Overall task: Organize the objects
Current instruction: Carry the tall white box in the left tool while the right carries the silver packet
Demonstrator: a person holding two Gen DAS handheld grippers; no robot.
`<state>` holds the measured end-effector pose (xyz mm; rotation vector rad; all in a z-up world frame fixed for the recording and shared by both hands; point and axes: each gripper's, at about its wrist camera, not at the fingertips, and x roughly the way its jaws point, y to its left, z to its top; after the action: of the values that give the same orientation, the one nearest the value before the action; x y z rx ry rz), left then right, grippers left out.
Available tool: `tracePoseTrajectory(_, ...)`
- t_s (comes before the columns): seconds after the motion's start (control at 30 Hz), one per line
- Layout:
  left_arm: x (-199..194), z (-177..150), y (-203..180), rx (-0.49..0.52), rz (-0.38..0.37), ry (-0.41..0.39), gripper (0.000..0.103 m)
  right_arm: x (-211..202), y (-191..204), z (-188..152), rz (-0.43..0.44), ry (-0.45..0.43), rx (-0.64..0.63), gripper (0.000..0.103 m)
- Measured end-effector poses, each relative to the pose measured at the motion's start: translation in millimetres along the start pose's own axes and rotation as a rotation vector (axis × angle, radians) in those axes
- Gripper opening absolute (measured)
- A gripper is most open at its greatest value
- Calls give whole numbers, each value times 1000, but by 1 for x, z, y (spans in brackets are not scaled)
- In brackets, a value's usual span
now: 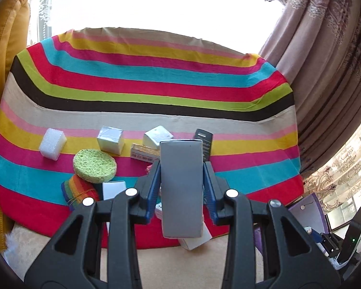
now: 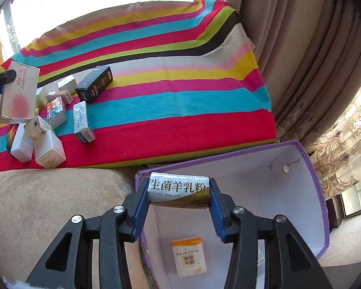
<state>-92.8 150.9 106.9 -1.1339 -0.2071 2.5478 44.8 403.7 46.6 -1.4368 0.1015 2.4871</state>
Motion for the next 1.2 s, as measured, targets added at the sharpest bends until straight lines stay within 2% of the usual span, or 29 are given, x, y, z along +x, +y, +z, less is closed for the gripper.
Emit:
tracePoseTrajectory(0.13, 4, -4, -18, 18, -16, 12, 38, 1, -24, -13, -31, 38, 26, 47)
tracePoseTrajectory(0.3, 2, -7, -34, 45, -9, -8, 38, 10, -46, -30, -30, 121, 61, 47)
tracePoseTrajectory(0.47, -7, -7, -46, 64, -24, -25, 38, 24, -57, -45, -13, 211, 83, 47)
tracePoseTrajectory(0.6, -9, -9, -59, 85, -45, -19, 38, 31, -61, -54, -31, 240, 76, 47)
tracePoseTrajectory(0.67, -9, -12, -66, 89, -66, -8, 38, 32, -61, -57, -62, 232, 68, 47)
tracePoseTrajectory(0.73, -9, -18, -75, 100, -99, 12, 38, 30, -65, -57, -101, 187, 60, 47)
tracePoseTrajectory(0.9, -2, -39, -110, 142, -192, 84, 38, 22, -79, -53, -255, 96, 34, 47)
tracePoseTrajectory(1.2, 26, -100, -192, 250, -367, 281, 38, 15, -119, -62, -427, 91, 46, 47)
